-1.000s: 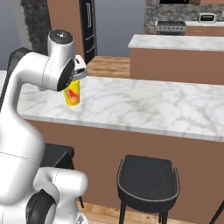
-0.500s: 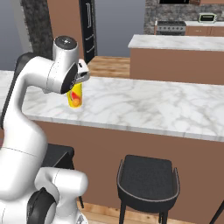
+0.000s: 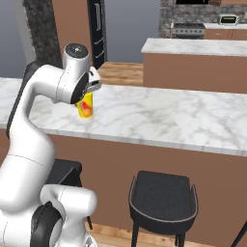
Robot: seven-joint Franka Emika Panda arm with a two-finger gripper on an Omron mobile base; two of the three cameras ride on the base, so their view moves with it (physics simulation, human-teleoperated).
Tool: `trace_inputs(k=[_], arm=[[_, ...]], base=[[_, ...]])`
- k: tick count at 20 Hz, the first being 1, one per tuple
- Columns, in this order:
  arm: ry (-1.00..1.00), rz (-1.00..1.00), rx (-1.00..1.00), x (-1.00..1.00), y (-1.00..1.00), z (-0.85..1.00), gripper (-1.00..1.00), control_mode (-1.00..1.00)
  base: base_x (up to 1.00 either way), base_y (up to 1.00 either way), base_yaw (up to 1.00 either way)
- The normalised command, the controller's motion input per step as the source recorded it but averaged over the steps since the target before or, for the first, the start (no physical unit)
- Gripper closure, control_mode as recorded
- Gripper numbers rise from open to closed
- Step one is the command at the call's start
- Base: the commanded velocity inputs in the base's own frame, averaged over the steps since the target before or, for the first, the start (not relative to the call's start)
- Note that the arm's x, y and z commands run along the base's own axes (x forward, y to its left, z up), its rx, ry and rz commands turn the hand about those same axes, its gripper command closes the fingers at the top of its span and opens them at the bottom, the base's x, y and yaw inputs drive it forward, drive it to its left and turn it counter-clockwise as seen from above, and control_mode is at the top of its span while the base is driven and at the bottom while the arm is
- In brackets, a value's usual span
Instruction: Open the cabinet directly in front. Then move the liquor and the cup to the dining counter with the candle on it.
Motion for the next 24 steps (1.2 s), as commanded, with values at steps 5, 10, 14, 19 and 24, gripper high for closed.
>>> trace_inputs(k=[5,10,14,19,24], arm=[[0.00,0.00,0.00,0.31,0.00,-0.04,1.00,-1.00],[0.00,0.00,0.00,0.30,0.00,-0.09,1.00,-1.00],[0.00,0.00,0.00,0.31,0.00,-0.14,1.00,-1.00],[0.00,0.00,0.00,0.31,0.00,-0.18,1.00,-1.00],[0.00,0.00,0.00,0.31,0.00,-0.17,1.00,-1.00]], base=[[0.00,0.00,0.00],[0.00,0.00,0.00],[0.00,0.00,0.00],[0.00,0.00,0.00],[0.00,0.00,0.00]])
